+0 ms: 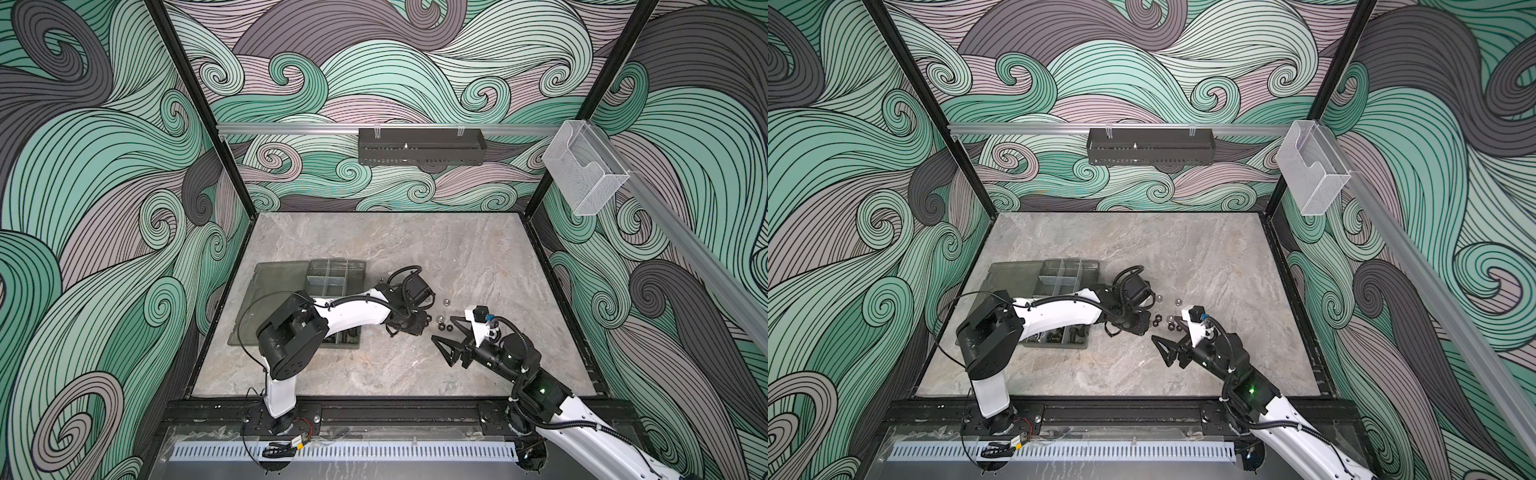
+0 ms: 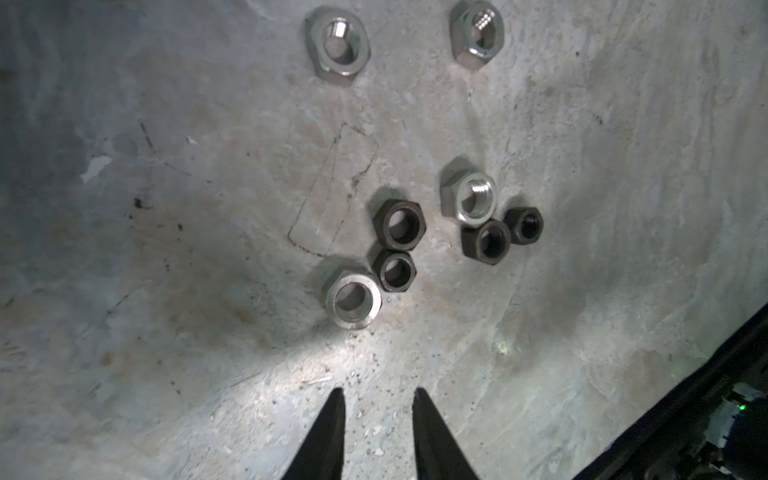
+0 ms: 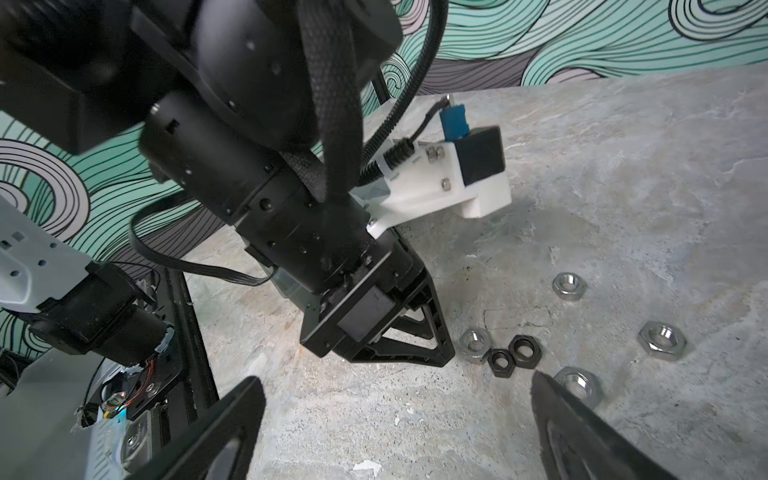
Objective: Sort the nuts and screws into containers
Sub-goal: 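Move the open left gripper back over the nut pile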
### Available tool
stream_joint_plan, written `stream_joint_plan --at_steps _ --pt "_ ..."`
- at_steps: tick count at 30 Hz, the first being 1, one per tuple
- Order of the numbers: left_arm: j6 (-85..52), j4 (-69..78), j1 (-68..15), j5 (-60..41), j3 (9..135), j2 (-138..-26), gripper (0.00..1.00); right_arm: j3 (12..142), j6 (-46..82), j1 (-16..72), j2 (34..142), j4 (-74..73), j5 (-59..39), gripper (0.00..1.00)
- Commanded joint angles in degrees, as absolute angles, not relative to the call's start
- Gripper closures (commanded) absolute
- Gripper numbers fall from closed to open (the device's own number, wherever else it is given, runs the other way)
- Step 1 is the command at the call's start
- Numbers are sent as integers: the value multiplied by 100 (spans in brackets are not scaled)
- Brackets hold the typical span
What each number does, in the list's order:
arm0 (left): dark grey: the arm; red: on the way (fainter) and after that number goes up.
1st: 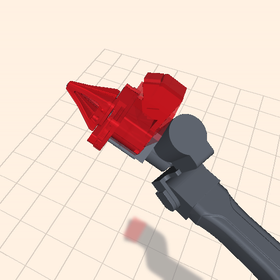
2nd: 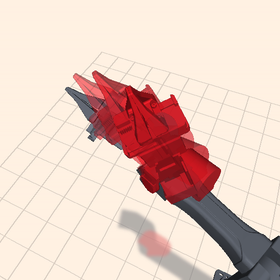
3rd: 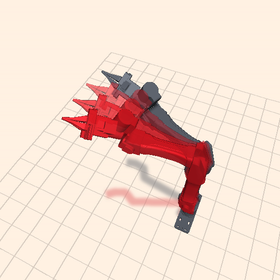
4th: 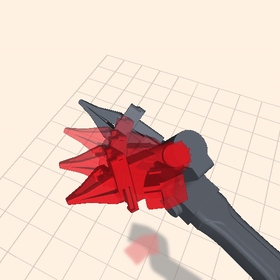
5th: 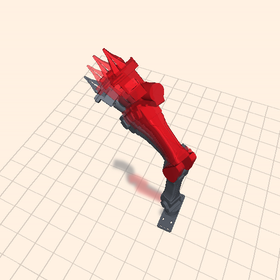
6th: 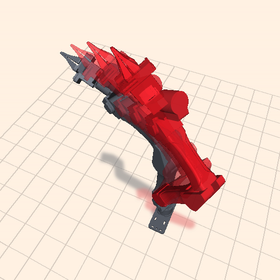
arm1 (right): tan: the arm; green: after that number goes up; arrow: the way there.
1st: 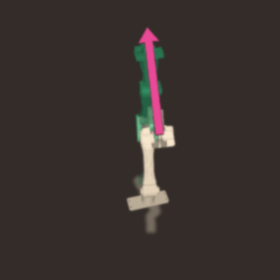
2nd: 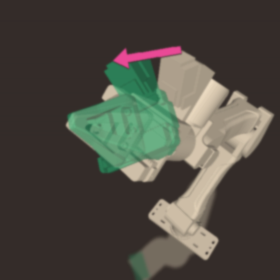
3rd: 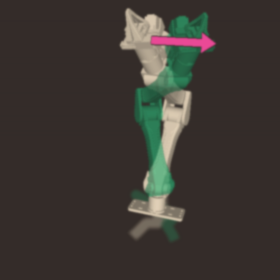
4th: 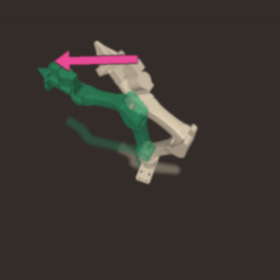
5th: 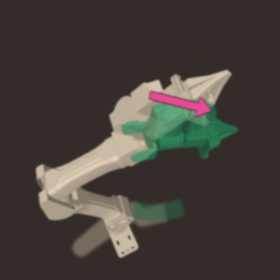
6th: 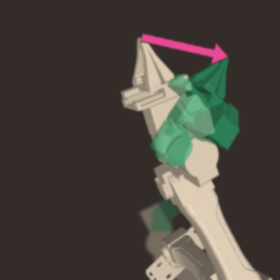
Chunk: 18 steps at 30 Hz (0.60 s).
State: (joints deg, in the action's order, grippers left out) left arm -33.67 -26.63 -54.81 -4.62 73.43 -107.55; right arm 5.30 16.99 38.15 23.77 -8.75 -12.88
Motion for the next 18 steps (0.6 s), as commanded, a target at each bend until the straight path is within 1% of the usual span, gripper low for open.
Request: stream_joint_plan --at_steps 1,11,18 --pt "-3428 -2659 -5587 -542 7658 -10901 68 554 1741 3768 2607 -1097 -1400 0" --pt "-3480 -2610 -5718 -729 7899 -11317 66 533 1766 3674 2489 -1069 -1359 1" --pt "-3548 -3060 -5713 -469 8226 -11667 65 563 1749 3565 2302 -903 -1495 1"
